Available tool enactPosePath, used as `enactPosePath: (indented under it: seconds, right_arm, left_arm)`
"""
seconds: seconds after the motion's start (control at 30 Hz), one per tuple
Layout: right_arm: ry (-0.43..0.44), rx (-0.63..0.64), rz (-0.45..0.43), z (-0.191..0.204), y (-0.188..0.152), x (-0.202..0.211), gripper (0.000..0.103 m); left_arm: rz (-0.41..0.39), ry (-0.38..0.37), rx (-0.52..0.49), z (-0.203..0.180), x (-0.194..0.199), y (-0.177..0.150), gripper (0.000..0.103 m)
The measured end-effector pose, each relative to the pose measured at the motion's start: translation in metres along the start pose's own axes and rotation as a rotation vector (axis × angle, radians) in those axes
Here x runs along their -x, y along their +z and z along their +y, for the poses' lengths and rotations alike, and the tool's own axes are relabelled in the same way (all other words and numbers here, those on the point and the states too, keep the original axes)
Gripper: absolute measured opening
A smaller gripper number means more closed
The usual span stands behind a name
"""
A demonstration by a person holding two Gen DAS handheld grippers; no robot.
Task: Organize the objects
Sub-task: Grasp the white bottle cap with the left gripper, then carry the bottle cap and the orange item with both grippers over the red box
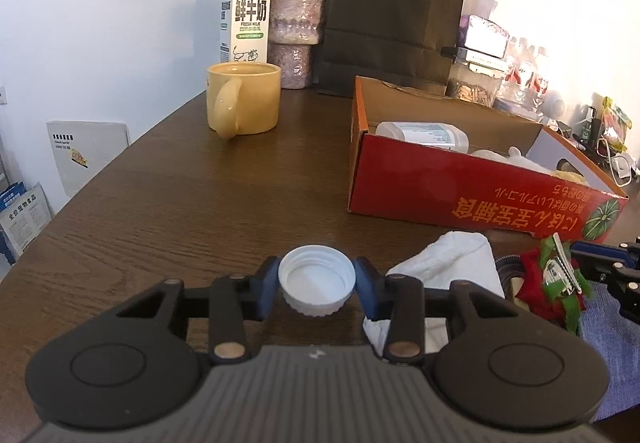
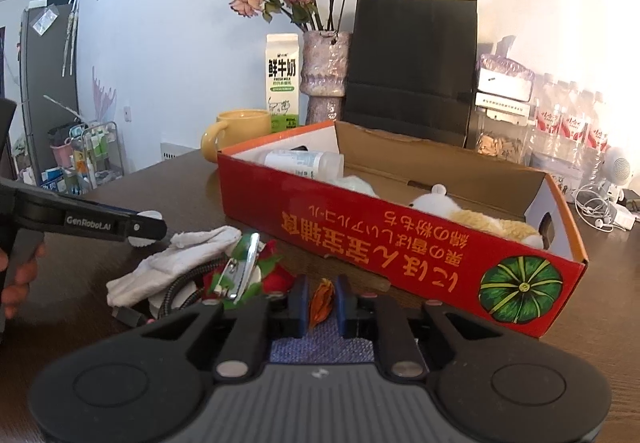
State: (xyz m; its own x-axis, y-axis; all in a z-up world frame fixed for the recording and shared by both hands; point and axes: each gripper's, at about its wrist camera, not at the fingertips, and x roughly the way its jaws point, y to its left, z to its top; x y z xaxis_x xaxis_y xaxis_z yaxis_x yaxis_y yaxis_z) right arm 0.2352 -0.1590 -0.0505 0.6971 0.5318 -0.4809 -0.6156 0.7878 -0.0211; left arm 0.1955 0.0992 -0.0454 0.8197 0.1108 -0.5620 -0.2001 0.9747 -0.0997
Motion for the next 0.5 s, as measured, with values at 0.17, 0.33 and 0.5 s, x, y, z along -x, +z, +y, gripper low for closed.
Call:
enactPosePath:
  seconds: [0.17, 0.33, 0.5]
  right_arm:
    - [-0.002, -0.008, -0.016, -0.003, 0.0, 0.004, 0.012]
    - [-0.002, -0.015, -0.032, -0.005, -0.002, 0.008, 0.012]
    - [0.004, -0.036, -0.048, -0.01, -0.002, 0.013, 0.012]
  left_arm:
    - [-0.008, 0.004, 0.006, 0.001, 0.005, -0.001, 0.041]
    - [-0.021, 0.004, 0.003, 0.0, 0.012, 0.0, 0.041]
    - [-0.045, -0.008, 0.009, -0.003, 0.024, -0.001, 0.041]
